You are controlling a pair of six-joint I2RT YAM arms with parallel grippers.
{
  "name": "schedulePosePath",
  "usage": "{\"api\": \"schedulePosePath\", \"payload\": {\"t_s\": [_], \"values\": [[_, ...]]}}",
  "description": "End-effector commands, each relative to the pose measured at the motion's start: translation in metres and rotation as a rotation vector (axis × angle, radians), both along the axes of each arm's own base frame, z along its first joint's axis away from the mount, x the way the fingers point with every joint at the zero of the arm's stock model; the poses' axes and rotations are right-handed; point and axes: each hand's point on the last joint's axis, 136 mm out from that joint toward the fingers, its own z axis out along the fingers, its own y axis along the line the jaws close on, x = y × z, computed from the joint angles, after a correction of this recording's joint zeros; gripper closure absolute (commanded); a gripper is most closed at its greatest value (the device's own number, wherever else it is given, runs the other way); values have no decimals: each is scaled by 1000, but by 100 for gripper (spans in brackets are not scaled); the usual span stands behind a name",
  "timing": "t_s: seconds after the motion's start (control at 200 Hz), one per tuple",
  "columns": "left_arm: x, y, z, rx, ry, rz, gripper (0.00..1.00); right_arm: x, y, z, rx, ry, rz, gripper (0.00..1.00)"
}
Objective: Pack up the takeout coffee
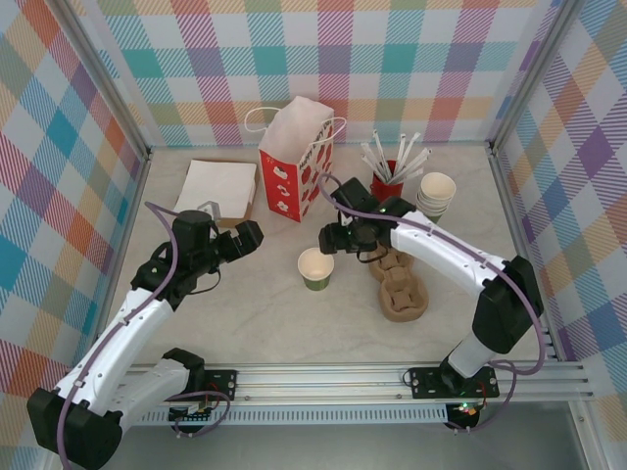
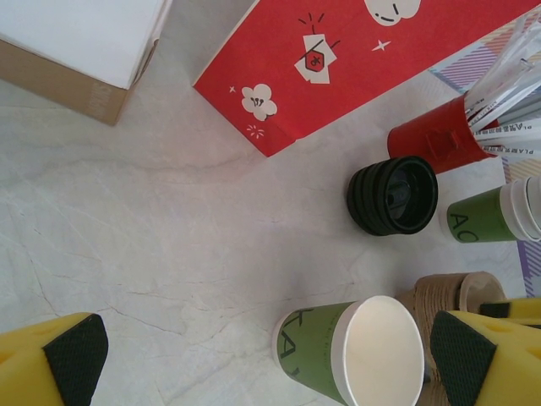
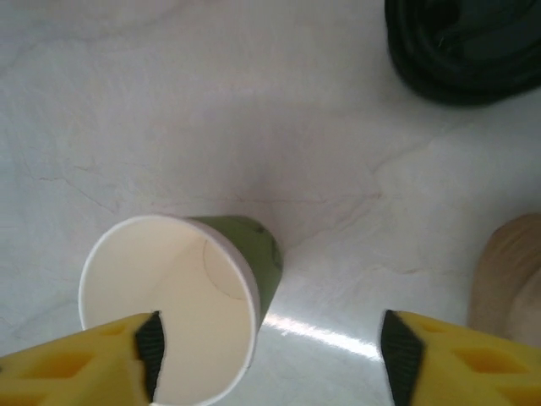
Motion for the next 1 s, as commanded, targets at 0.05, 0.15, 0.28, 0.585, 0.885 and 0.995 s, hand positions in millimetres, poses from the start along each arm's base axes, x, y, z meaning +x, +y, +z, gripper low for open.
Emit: {"api": "schedulePosePath", "payload": {"t_s": [0.05,0.15,0.28,0.585,0.885,0.995], "values": [[-5,3,-1,25,0,1,0,26,-34,2,-149,-38,-38,5],[-7,6,-3,40,3,2,0,46,-41,-7,-261,-37,-42,0],[-8,6,-5,48,5,-1,0,70,-40,-21,-338,-24,-37,0],[-9,7,-6,65,5,-8,0,101,-37,-45,-431,-4,-61,0],[-7,7,-8,71,5,-12,0,112,-44,-60,-430,22,-72,0],[-6,7,-7,72,2,-12,0,115,-43,-62,-409,35,-71,0]]}}
